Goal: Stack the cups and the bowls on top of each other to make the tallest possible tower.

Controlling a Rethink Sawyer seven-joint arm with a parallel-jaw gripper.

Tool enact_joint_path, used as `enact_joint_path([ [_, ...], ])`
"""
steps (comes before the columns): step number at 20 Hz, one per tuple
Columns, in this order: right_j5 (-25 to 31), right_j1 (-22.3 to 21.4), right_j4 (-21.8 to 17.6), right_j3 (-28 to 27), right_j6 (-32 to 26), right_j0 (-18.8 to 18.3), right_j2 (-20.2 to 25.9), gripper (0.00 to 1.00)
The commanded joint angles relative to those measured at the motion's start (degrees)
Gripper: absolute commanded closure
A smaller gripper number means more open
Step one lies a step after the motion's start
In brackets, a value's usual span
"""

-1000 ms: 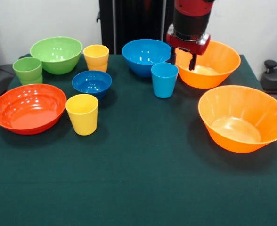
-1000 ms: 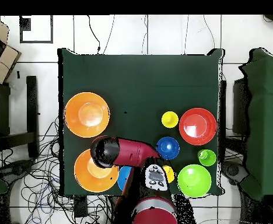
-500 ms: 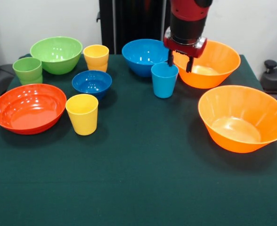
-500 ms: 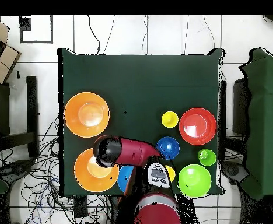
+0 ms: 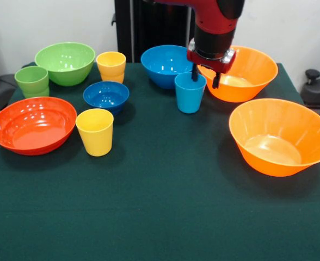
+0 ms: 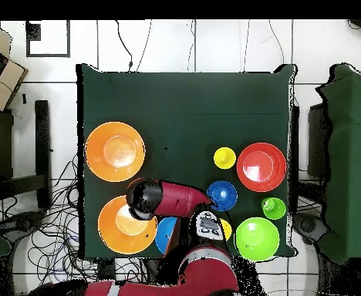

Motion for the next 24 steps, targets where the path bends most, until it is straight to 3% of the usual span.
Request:
enact_joint_path([
  [1,-6.38,5.01,-0.92,-4.66,5.3,-0.22,3.0,0.0],
  [24,-6.67,5.23,-0.98,-4.22,4.79,-0.09,2.73,0.0],
])
